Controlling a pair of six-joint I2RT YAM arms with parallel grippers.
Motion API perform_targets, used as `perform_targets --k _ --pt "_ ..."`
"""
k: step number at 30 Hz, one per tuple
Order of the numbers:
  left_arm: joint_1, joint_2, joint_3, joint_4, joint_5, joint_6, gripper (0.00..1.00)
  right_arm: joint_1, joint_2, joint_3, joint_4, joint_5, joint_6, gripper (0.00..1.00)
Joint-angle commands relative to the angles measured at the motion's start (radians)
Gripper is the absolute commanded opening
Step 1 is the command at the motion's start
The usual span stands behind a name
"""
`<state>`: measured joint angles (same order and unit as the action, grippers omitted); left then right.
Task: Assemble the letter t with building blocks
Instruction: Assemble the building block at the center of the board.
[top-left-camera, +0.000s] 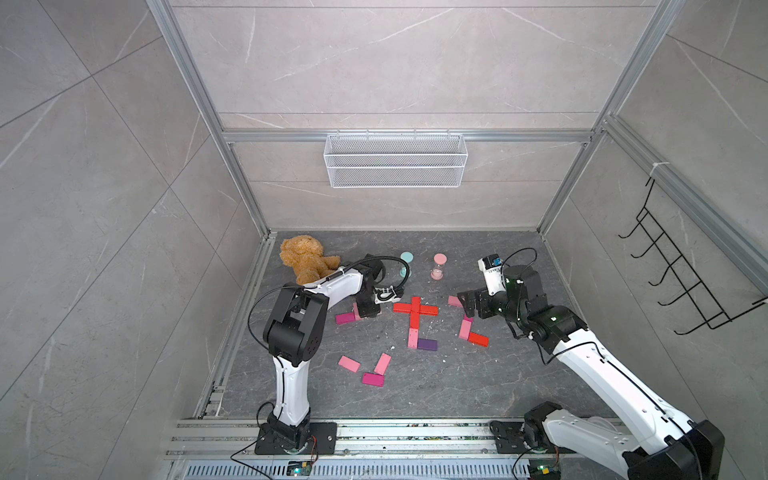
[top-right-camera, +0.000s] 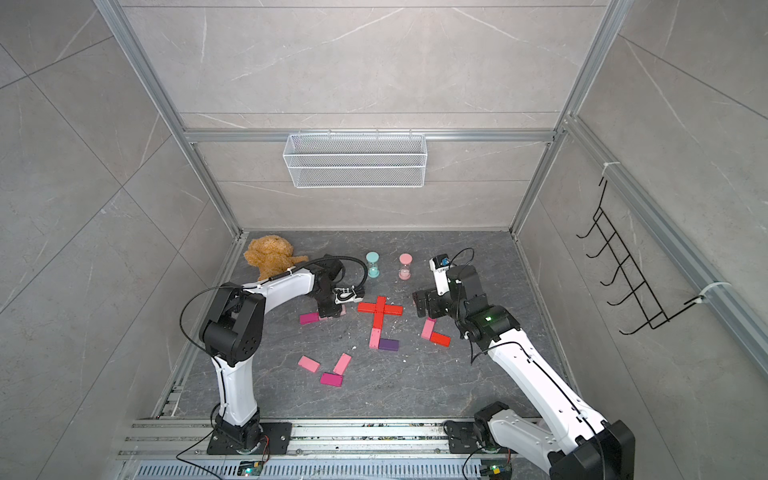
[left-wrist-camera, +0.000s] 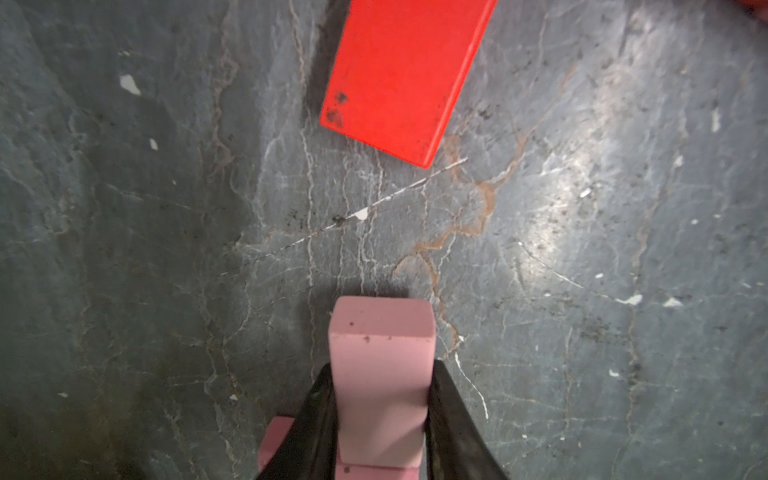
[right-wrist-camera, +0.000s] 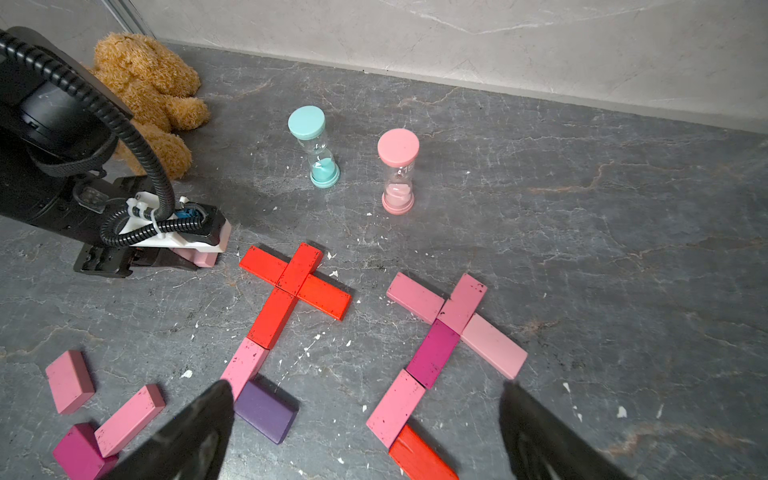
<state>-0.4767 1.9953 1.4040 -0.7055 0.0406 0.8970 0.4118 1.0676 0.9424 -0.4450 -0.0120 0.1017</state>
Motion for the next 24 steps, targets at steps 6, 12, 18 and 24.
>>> perform_targets --k 6,12,18,24 --pt "0.009 0.014 -0.007 -0.012 -0.027 0.008 0.15 0.002 0.001 0.029 0.004 -0.005 -0.003 1.0" --pt "0.009 0.013 -0.014 -0.011 -0.033 0.011 0.19 0.002 0.001 0.029 0.003 -0.006 -0.003 1.0" --pt "0.009 0.016 -0.016 -0.015 -0.034 0.014 0.25 0.001 0.002 0.029 0.003 -0.006 -0.004 1.0" --pt "0.009 0.016 -0.019 -0.015 -0.034 0.013 0.29 0.002 0.001 0.027 0.003 -0.005 -0.005 1.0"
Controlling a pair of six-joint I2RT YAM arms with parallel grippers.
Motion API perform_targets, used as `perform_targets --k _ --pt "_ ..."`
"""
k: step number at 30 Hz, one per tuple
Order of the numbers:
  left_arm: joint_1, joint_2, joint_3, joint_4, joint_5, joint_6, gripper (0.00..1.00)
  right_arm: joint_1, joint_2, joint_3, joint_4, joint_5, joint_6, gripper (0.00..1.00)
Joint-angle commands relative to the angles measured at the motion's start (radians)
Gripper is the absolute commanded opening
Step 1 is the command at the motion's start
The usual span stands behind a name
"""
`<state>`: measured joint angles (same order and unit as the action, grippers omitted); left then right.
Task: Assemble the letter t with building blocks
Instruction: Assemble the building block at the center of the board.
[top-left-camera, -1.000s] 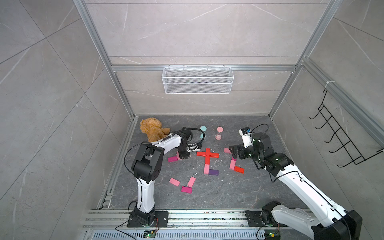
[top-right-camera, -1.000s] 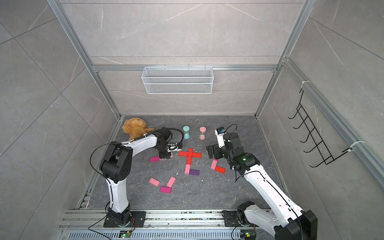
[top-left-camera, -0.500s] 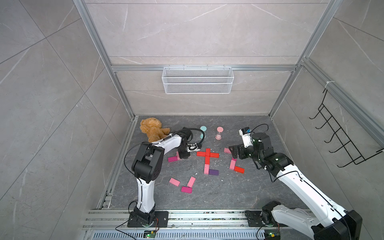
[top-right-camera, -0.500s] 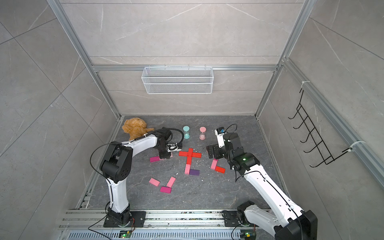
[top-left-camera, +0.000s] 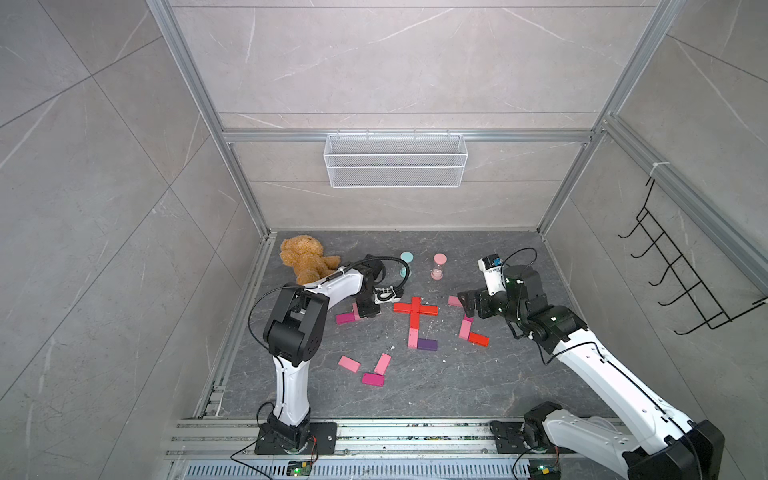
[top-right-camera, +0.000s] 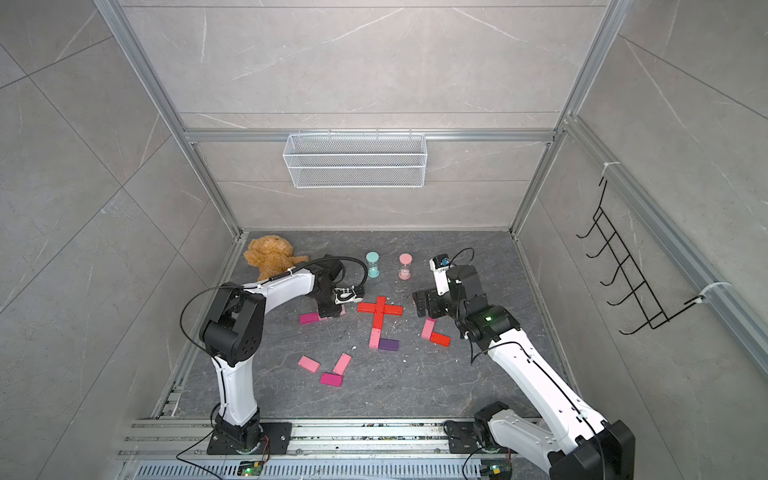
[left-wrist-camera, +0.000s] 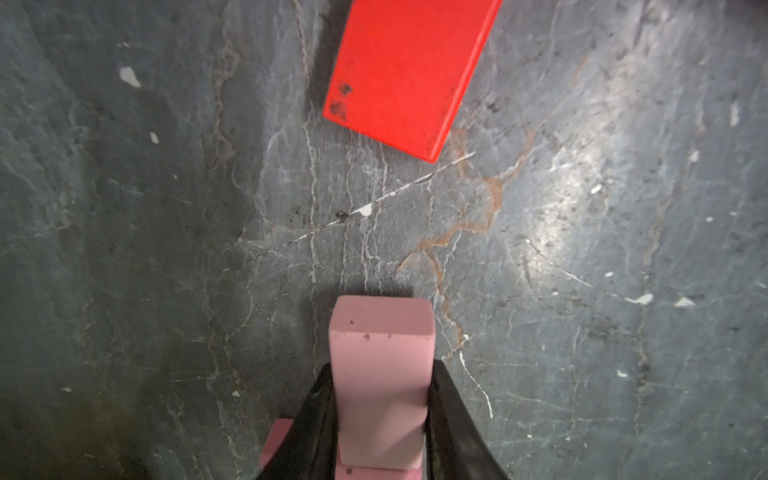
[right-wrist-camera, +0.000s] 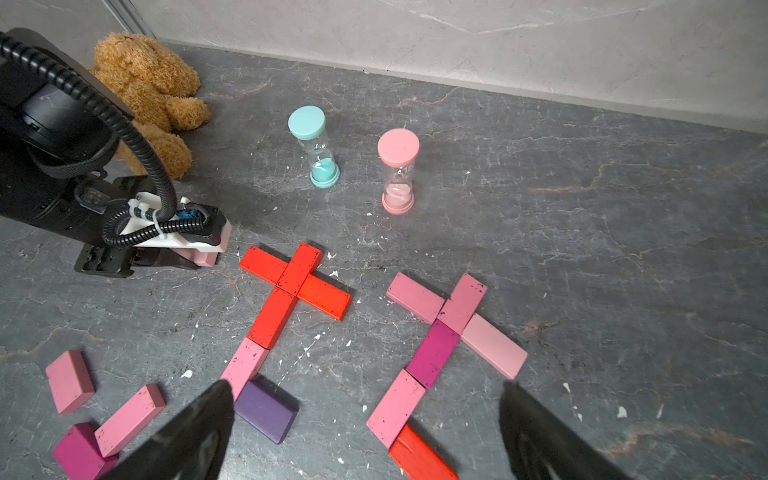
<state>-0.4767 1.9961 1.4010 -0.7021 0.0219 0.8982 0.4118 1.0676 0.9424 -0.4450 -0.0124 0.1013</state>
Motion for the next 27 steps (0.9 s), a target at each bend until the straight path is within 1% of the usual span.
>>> perform_targets --k 1,7,13,24,27 --pt "0.009 0.014 -0.016 -0.019 -0.016 0.013 0.29 0.001 0.001 0.027 0.003 -0.004 -0.004 1.0" --pt "0.009 0.018 -0.015 -0.022 -0.015 0.014 0.31 0.002 0.002 0.026 0.003 -0.003 -0.003 1.0" --pt "0.009 0.016 -0.017 -0.026 -0.011 0.013 0.36 0.002 -0.003 0.026 0.003 -0.001 -0.004 1.0" --pt "0.009 0.024 -0.015 -0.029 -0.012 0.014 0.41 0.002 -0.008 0.025 0.002 0.0 -0.003 1.0" --pt "0.009 0.028 -0.011 -0.03 -0.013 0.011 0.44 0.002 -0.009 0.024 0.002 0.002 -0.004 1.0"
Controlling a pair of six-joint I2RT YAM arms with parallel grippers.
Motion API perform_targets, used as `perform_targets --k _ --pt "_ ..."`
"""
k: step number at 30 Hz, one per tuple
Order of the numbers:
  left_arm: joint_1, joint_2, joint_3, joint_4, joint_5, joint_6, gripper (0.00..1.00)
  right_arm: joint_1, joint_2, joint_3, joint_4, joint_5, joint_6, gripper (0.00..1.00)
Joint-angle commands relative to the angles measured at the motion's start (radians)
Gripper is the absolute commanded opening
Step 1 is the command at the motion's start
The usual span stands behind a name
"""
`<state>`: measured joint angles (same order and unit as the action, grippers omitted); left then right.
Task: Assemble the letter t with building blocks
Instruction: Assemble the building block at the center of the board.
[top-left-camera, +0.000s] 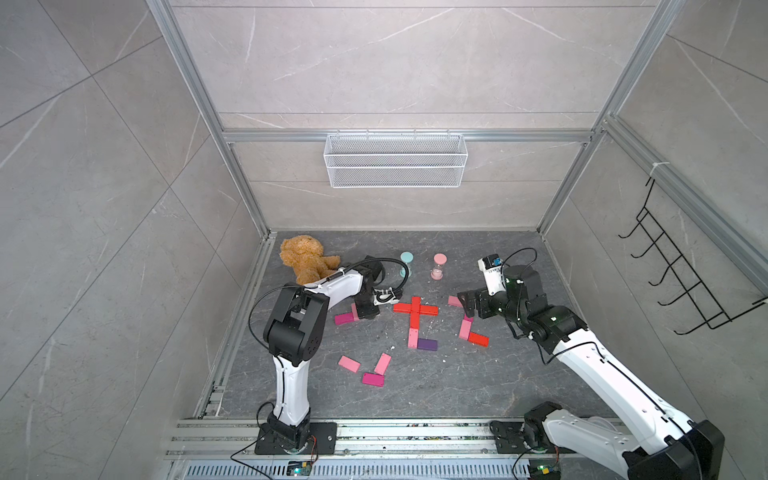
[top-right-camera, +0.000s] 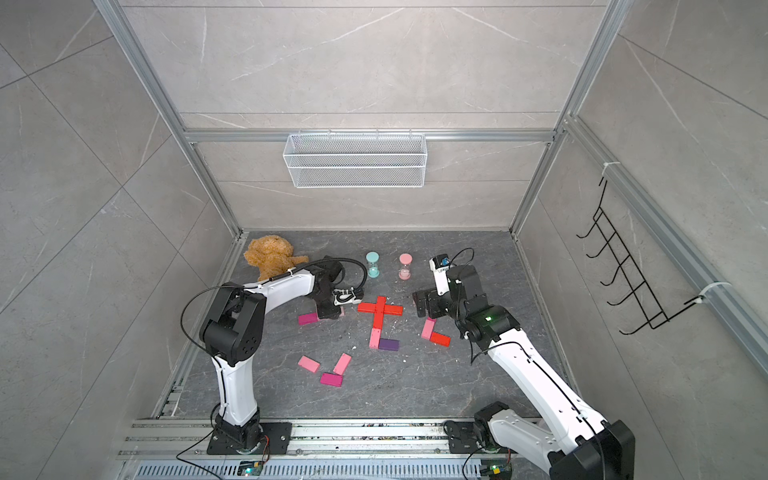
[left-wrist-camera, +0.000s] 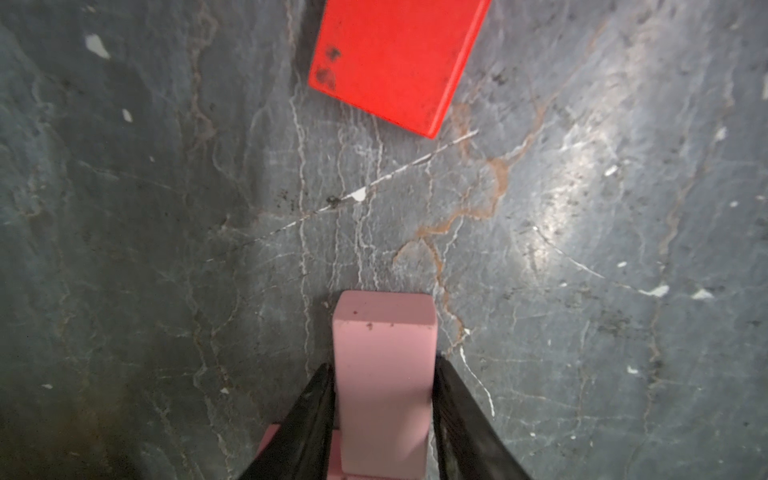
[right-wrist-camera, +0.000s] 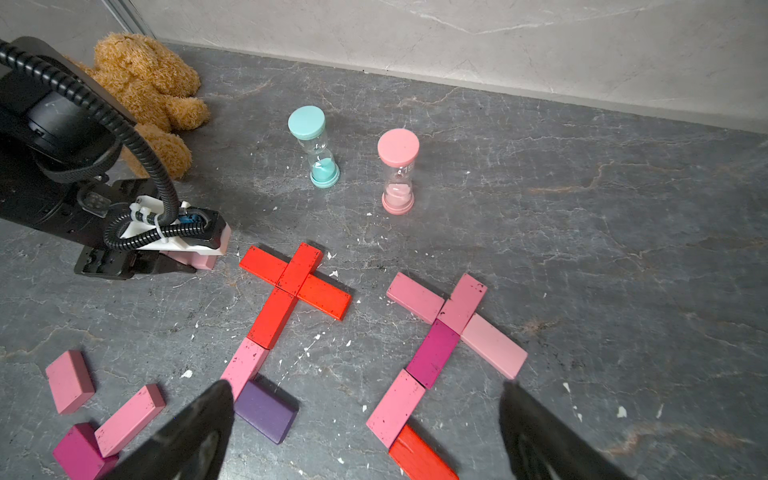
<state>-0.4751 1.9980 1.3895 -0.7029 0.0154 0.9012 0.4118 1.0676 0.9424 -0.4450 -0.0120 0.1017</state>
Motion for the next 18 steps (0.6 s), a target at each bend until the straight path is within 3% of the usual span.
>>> perform_targets --k 1,18 --pt "0.007 0.028 0.002 -0.03 -0.006 0.007 0.45 0.002 -0.009 0.024 0.002 0.001 -0.004 1.0" --pt "0.013 -0.041 0.087 -0.041 0.034 -0.071 0.6 0.002 -0.001 0.027 0.002 0.0 -0.005 1.0"
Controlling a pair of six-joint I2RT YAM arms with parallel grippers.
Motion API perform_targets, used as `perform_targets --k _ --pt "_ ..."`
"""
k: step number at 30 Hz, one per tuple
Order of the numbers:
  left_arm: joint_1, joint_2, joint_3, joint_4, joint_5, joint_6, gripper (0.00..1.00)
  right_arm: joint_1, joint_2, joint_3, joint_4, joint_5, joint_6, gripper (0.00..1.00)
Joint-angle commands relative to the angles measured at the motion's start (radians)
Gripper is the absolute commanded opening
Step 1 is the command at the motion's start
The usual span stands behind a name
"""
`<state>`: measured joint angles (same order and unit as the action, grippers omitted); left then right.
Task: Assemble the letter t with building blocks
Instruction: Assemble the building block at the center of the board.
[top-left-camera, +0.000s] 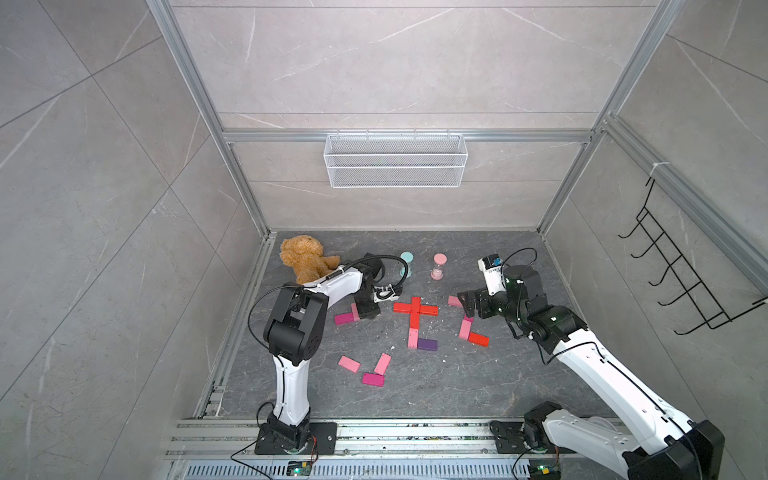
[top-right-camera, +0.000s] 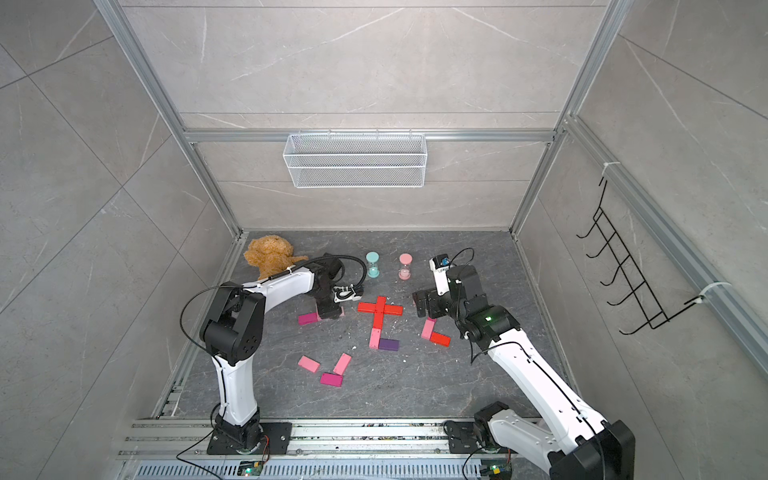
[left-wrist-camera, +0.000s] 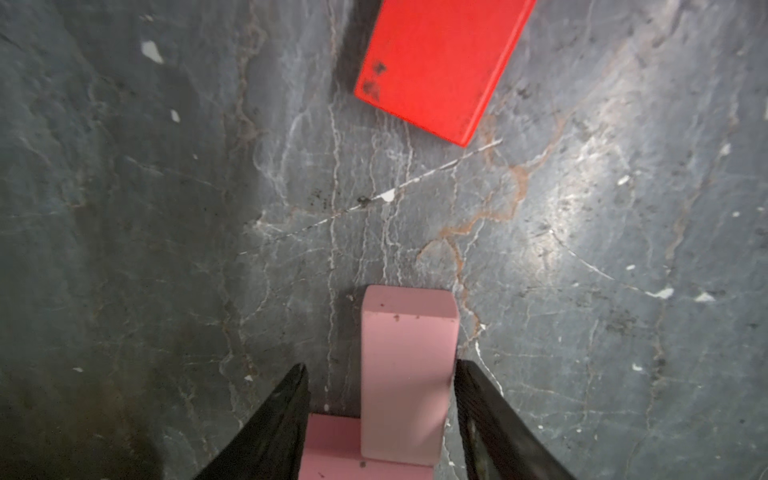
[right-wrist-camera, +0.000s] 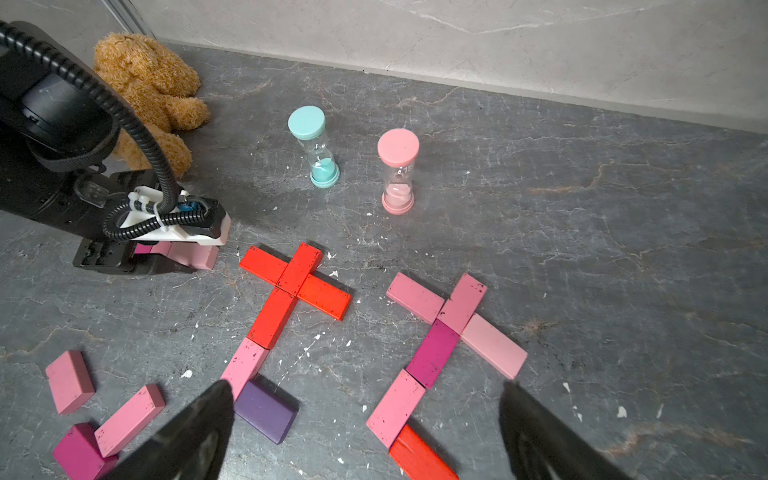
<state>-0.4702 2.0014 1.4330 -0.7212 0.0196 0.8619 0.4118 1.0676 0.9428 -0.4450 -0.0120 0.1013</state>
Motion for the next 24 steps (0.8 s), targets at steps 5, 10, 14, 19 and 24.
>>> perform_targets --k 5,10,14,19,24 --pt "0.007 -0.11 0.058 -0.024 0.064 -0.067 0.61 0.002 -0.004 0.028 0.002 -0.004 -0.002 1.0" --pt "0.005 -0.203 0.06 -0.029 0.071 -0.143 0.61 0.002 -0.004 0.031 -0.001 -0.005 -0.001 1.0" --pt "-0.002 -0.286 0.072 -0.071 0.043 -0.263 0.63 0.002 -0.003 0.03 -0.001 -0.002 0.0 1.0" --pt "-0.03 -0.46 -0.04 -0.06 0.016 -0.438 0.63 0.002 0.01 0.031 0.003 -0.003 0.002 1.0" --pt "-0.066 -0.634 -0.162 -0.039 -0.066 -0.674 0.62 0.002 0.033 0.04 0.001 -0.005 0.003 1.0"
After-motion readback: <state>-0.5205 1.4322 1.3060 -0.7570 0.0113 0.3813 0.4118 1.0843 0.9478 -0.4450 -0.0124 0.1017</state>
